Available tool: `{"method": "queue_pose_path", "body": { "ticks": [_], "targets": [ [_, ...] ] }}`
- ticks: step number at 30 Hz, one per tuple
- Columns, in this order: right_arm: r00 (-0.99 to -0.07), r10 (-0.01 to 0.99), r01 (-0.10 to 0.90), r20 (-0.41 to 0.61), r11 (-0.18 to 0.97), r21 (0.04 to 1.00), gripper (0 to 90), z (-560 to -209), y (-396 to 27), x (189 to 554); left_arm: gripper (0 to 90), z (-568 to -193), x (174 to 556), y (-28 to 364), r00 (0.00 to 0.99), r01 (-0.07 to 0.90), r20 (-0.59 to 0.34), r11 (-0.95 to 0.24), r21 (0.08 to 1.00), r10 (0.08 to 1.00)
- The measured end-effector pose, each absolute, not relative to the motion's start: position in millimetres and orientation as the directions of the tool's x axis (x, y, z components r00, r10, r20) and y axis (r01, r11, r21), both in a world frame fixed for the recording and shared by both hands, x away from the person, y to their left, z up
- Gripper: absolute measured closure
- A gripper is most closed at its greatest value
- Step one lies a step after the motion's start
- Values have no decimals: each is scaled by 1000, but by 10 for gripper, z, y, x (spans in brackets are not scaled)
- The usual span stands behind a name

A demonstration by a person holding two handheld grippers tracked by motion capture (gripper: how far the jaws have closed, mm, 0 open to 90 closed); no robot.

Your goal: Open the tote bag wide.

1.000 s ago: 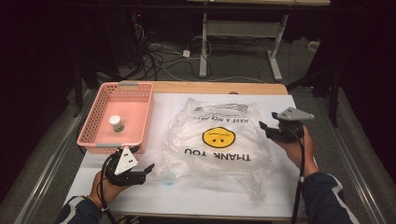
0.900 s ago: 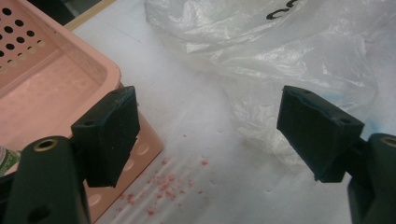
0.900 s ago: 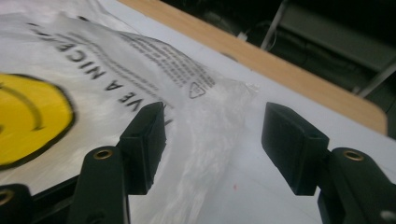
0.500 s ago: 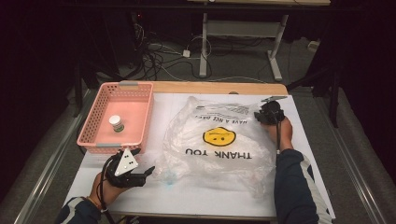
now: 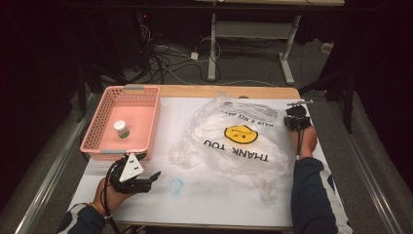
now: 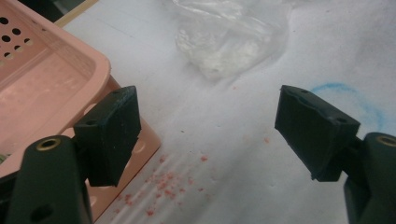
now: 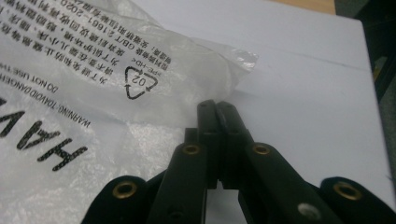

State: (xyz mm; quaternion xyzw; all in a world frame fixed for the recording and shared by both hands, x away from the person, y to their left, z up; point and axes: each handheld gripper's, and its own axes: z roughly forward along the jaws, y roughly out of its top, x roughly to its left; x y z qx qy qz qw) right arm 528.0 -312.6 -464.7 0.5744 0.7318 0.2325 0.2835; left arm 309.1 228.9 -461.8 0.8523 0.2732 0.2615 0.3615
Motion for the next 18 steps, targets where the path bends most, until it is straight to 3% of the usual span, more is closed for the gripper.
{"method": "queue_pose_path", "body": {
  "ticks": [9,11,18],
  "targets": [
    [-203,975,733,-89,211,646,900,-4541,-3391,4912,216,-4596,3069,2270,719,259,264,-601,757,643],
    [-250,967,722,-51,222,656,899,-4540,-3381,4724,216,-4584,3068,2267,715,253,269,-597,761,645],
    [-349,934,682,-79,311,662,855,-4517,-3279,4359,216,-4569,3055,2264,712,250,272,-596,763,647]
  ]
}}
